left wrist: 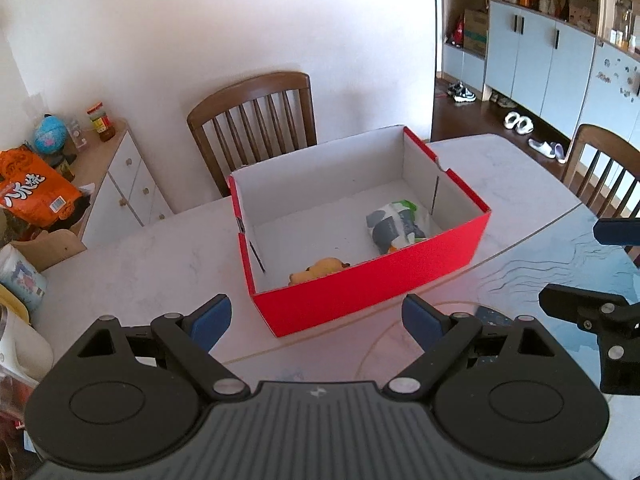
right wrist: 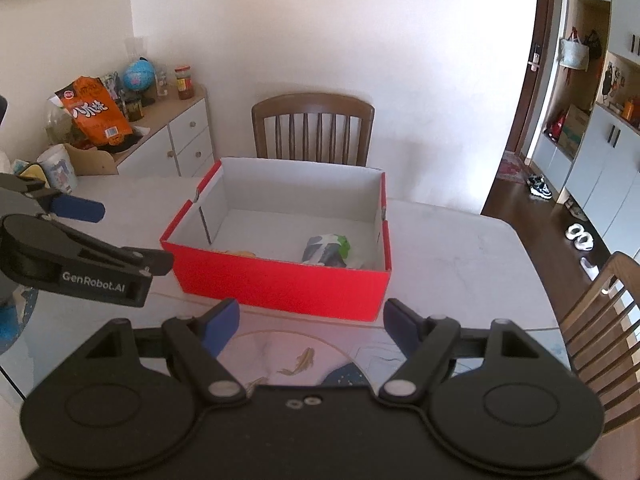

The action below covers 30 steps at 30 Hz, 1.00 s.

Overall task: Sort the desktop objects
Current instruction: 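Withdraw both grippers from the box back toward the pile of packets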

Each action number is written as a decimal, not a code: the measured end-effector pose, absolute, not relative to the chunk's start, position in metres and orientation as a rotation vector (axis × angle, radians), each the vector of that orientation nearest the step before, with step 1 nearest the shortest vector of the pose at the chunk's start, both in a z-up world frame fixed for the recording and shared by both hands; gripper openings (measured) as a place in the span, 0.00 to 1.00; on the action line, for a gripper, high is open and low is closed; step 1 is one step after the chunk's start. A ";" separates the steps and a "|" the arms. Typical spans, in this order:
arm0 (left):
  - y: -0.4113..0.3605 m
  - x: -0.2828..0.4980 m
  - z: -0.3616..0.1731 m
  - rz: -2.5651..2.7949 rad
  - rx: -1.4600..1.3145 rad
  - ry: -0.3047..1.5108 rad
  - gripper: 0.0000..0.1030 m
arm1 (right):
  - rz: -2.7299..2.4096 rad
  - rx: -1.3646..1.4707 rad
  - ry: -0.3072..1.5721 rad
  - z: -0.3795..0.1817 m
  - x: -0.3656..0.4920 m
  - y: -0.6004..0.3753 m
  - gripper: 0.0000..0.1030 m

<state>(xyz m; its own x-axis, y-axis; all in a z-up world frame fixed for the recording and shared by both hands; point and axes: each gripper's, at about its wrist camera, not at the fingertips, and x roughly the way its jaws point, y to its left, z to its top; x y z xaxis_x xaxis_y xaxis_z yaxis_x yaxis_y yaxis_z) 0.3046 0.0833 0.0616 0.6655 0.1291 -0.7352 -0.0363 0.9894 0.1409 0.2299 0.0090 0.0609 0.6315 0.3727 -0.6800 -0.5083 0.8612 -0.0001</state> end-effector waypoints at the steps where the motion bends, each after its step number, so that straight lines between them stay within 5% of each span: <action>1: 0.082 0.301 0.062 0.092 0.120 0.835 0.90 | 0.506 -0.202 0.722 0.062 0.226 0.007 0.76; 30: 0.057 0.194 0.031 0.095 0.078 0.846 0.90 | 0.522 -0.229 0.703 0.040 0.137 -0.029 0.76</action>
<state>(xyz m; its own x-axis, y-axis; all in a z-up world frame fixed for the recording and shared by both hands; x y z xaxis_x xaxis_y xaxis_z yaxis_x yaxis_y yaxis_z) 0.1940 0.0571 0.0314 0.6595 0.1150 -0.7429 -0.0533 0.9929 0.1064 0.1368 -0.0295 0.0401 0.6424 0.3785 -0.6664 -0.5287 0.8483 -0.0278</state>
